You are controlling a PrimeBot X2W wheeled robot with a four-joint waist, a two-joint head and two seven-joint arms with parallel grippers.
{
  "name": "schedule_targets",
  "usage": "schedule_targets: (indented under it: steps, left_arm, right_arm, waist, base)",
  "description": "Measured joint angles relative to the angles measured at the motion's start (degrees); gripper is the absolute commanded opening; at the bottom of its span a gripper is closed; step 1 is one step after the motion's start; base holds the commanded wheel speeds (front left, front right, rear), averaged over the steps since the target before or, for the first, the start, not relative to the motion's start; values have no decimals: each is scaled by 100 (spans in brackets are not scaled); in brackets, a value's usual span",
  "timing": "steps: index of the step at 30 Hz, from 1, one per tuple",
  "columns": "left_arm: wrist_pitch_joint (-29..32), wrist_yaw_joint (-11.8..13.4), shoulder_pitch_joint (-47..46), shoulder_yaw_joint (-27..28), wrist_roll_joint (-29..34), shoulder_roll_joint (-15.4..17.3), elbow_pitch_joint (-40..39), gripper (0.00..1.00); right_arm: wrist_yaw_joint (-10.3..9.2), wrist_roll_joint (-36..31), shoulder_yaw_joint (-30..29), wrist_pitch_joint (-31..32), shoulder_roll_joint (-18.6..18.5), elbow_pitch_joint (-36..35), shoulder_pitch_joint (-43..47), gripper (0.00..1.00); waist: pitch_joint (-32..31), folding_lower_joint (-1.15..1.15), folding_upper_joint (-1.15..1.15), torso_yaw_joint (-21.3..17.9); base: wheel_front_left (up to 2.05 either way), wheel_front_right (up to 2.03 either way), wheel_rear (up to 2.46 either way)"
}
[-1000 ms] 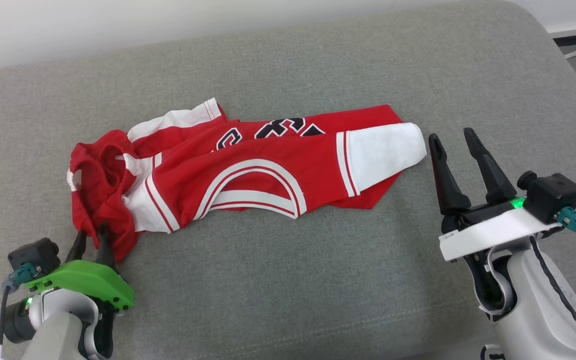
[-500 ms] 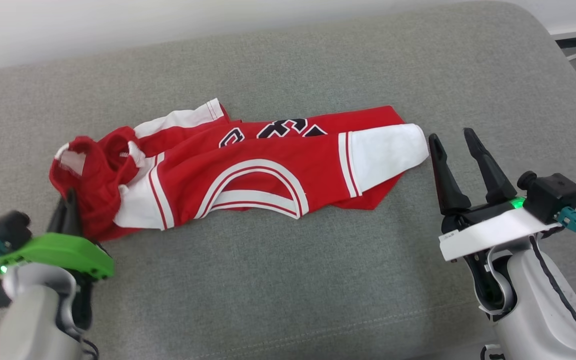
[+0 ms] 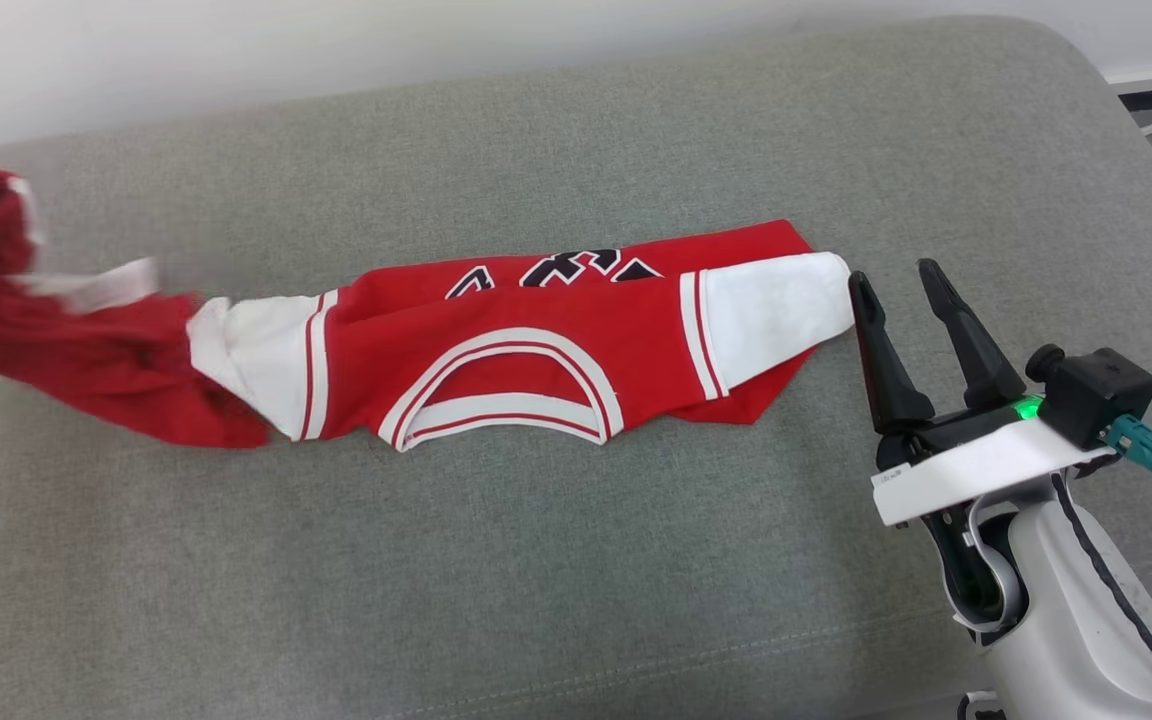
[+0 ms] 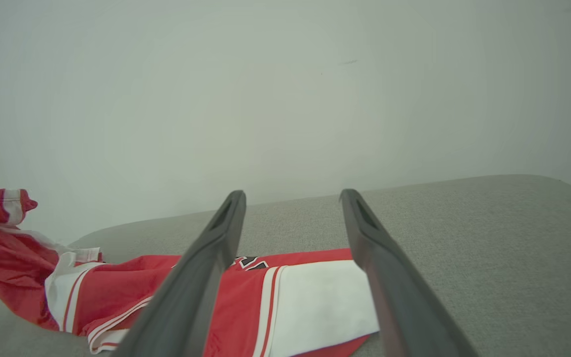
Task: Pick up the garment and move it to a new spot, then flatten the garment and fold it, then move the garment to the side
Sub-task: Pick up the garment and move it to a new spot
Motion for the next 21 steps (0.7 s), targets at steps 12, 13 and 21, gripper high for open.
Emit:
schedule_targets:
  steps: [12,13,21]
  left_arm:
    - [218,-40,-26,126,-265,23,557,0]
    - [248,-41,56,140,-331,-2,672,0]
    - [367,-92,360,59,-570,-433,1310,100]
  right_arm:
    - [0,2,34,0,13,-14,-2,100]
    - [0,2,65,0,13,-14,-8,100]
    - [1,2,104,0,19,-15,-54,100]
  waist:
    - [99,0,0,-83]
    - [116,0,0,-91]
    - [216,0,0,-200]
  base:
    - [0,0,0]
    - [0,0,0]
    - [0,0,0]
